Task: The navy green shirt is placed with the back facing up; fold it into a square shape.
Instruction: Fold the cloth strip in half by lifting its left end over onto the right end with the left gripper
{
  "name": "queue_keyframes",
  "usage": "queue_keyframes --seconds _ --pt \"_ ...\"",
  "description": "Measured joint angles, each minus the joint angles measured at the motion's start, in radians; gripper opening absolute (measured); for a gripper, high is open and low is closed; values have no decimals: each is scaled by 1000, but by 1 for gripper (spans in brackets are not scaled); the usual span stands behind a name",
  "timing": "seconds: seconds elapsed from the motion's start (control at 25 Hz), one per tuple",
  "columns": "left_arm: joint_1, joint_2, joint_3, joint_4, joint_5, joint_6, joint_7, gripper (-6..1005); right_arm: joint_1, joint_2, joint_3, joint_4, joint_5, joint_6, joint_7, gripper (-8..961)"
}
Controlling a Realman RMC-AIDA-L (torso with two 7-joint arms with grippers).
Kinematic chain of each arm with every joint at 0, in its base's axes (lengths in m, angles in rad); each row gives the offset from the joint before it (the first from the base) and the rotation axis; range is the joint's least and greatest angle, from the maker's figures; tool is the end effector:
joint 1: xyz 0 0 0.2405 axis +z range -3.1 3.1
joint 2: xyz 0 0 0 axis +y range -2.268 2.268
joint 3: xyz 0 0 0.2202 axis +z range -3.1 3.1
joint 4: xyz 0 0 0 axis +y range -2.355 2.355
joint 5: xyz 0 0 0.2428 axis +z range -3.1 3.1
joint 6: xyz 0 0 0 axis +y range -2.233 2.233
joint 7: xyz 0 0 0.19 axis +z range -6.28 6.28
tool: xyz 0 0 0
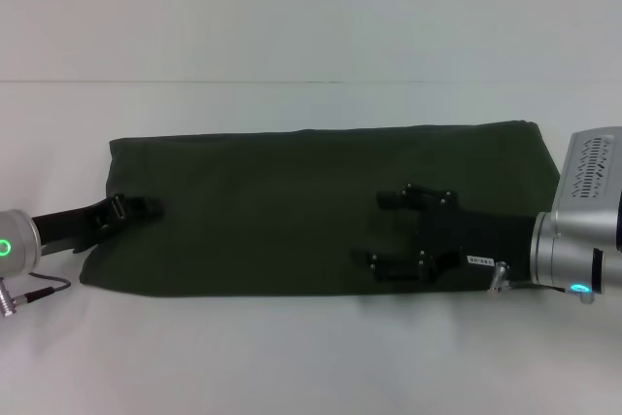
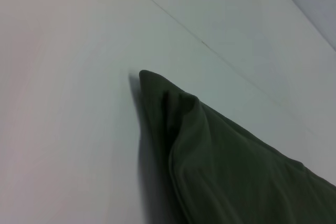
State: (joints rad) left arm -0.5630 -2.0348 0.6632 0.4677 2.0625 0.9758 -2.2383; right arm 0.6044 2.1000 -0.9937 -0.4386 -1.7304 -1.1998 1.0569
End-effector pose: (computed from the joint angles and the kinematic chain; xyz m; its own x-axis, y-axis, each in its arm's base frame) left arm -0.3342 0.4066 -0.0247 0.0185 0.7734 0.6336 0.9991 0.0094 -0.0407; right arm 0.2236 0.3792 -0.0953 0.8916 -0.1612 -0.4231 -0.3071 -0.9020 -0.3035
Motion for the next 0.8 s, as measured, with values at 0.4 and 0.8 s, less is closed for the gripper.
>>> queue_keyframes --seconds 0.4,0.8 --pt "-4 1 5 4 3 -8 3 223 0 0 1 0 0 -3 0 930" --pt "-1 16 6 5 8 -22 28 129 1 0 3 -5 5 -5 0 931"
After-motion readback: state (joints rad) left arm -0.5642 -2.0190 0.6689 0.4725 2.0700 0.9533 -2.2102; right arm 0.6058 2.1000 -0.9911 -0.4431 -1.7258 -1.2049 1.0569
